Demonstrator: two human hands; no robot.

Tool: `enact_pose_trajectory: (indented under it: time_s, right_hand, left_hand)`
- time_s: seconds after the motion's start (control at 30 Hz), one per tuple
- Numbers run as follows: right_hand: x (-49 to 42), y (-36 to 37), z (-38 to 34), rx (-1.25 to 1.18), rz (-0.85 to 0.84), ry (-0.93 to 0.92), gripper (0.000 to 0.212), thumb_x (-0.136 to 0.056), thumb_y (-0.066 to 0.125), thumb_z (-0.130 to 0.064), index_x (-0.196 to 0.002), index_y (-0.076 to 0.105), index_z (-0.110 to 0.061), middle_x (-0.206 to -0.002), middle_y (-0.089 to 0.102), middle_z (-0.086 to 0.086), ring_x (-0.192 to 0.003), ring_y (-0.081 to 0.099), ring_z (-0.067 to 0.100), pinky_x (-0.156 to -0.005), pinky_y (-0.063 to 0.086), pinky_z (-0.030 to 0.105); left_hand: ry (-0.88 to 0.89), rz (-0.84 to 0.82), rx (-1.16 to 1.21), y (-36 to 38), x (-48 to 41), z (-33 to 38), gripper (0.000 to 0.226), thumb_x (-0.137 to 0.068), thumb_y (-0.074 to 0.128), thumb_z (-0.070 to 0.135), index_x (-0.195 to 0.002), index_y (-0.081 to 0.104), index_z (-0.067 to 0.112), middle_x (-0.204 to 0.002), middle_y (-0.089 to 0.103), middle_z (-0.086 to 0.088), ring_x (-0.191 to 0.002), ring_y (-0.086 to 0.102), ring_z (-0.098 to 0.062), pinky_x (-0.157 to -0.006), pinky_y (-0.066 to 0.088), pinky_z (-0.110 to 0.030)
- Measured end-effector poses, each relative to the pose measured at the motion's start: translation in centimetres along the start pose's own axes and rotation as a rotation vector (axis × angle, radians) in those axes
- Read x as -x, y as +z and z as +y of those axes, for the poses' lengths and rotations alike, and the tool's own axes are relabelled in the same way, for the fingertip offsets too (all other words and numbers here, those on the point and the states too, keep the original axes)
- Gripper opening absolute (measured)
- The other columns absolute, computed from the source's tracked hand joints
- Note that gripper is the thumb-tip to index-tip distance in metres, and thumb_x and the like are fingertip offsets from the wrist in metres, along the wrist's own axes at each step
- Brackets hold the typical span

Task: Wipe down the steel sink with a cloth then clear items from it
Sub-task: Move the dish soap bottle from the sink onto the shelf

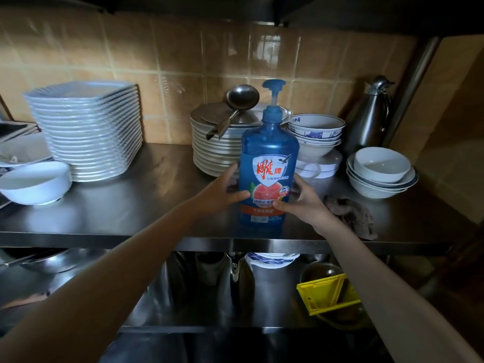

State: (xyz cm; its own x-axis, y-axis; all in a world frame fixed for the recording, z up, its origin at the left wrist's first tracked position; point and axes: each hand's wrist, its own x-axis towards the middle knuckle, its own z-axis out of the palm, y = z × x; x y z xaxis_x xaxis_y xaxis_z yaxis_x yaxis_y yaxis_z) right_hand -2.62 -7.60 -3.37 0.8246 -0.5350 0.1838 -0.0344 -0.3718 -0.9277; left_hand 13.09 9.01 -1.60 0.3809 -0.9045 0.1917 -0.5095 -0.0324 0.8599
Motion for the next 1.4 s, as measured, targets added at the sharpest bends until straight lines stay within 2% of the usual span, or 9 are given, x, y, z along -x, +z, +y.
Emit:
enact_pose_trajectory:
  time_s: [0.13,0.27,0.43,0.6,0.8,0.9,1.1,1.27,1.4]
  right_hand:
    - [0.4,0.4,0.1,-0.005,0.040,-0.005,0.078,-0.071,0.079,-0.005,-0.138,0.040,-0.016,-0.117,0.057,-0.006,-0.101,0.055,-0.001,-0.071,0.050,0.007]
    - [1.6,0.3,0.2,-0.031,0.069,0.019,0.078,-0.074,0.076,-0.002,-0.141,0.037,-0.013,-0.127,0.057,0.007,-0.118,0.054,0.021,-0.093,0.050,0.031]
    - [4.2,-0.4,-0.3,0.009,0.133,0.077,0.083,-0.076,0.076,-0.006,-0.145,0.030,-0.012,-0.132,0.053,0.016,-0.110,0.057,0.012,-0.086,0.046,0.016]
    - [7.6,-0.6,-1.4,0.040,0.191,0.127,0.074,-0.079,0.073,-0.004,-0.143,0.035,-0.010,-0.144,0.043,0.017,-0.133,0.042,0.029,-0.106,0.039,0.035]
    - [12.5,0.1,-2.4,0.230,0.226,0.149,0.066,-0.081,0.069,0.000,-0.140,0.039,-0.002,-0.140,0.046,0.019,-0.134,0.040,0.028,-0.098,0.034,0.019]
    - [15.2,0.2,-2.5,0.413,0.197,0.174,0.065,-0.083,0.070,-0.006,-0.140,0.040,-0.004,-0.141,0.047,0.014,-0.133,0.042,0.024,-0.109,0.036,0.031]
    - [21.7,0.7,-2.3,0.665,0.234,0.238,0.060,-0.082,0.069,-0.023,-0.137,0.046,-0.023,-0.132,0.058,0.008,-0.124,0.052,0.026,-0.102,0.043,0.039]
    - [27.6,-0.2,-0.9,0.842,0.244,0.389,0.060,-0.087,0.063,-0.029,-0.142,0.039,-0.025,-0.141,0.049,0.001,-0.128,0.046,0.022,-0.103,0.041,0.036]
    - [33.1,-1.3,0.5,0.954,0.236,0.525,0.057,-0.089,0.059,-0.031,-0.142,0.036,-0.028,-0.142,0.047,0.001,-0.130,0.044,0.023,-0.106,0.038,0.041]
  left_hand:
    - [0.023,0.020,-0.022,0.1,-0.1,-0.2,0.079,-0.085,0.067,0.015,-0.147,0.018,0.019,-0.148,0.035,0.001,-0.133,0.039,-0.020,-0.108,0.037,-0.047]
    - [0.031,0.133,-0.042,0.4,0.5,0.1,0.084,-0.085,0.065,0.013,-0.149,0.011,0.013,-0.152,0.030,-0.005,-0.133,0.038,-0.016,-0.104,0.038,-0.034]
    - [0.051,0.133,-0.044,0.2,2.3,0.4,0.079,-0.087,0.064,0.016,-0.149,0.015,0.021,-0.149,0.033,-0.002,-0.129,0.040,-0.011,-0.096,0.036,-0.026]
    - [0.023,0.143,-0.128,0.1,4.8,0.5,0.074,-0.086,0.065,0.021,-0.146,0.022,0.024,-0.128,0.044,0.001,-0.120,0.042,-0.008,-0.096,0.034,-0.027]
    - [0.018,0.103,-0.297,1.2,7.8,0.0,0.053,-0.087,0.064,0.025,-0.134,0.042,0.017,-0.124,0.053,-0.008,-0.105,0.048,-0.009,-0.086,0.034,-0.021]
    - [0.060,0.050,-0.389,2.3,9.4,-0.2,0.042,-0.087,0.064,0.024,-0.125,0.051,0.014,-0.124,0.057,-0.009,-0.108,0.052,-0.014,-0.092,0.040,-0.027]
    - [0.085,-0.109,-0.597,5.6,12.9,-0.1,0.035,-0.088,0.056,0.031,-0.122,0.052,0.023,-0.124,0.056,0.001,-0.116,0.052,-0.019,-0.098,0.040,-0.034]
    - [0.191,-0.193,-0.796,10.6,14.6,0.2,0.039,-0.090,0.051,0.034,-0.128,0.048,0.024,-0.135,0.050,0.001,-0.124,0.047,-0.020,-0.099,0.038,-0.034]
    - [0.264,-0.300,-0.756,15.0,14.9,0.6,0.038,-0.090,0.051,0.037,-0.127,0.050,0.026,-0.133,0.051,0.001,-0.119,0.050,-0.021,-0.094,0.041,-0.036]
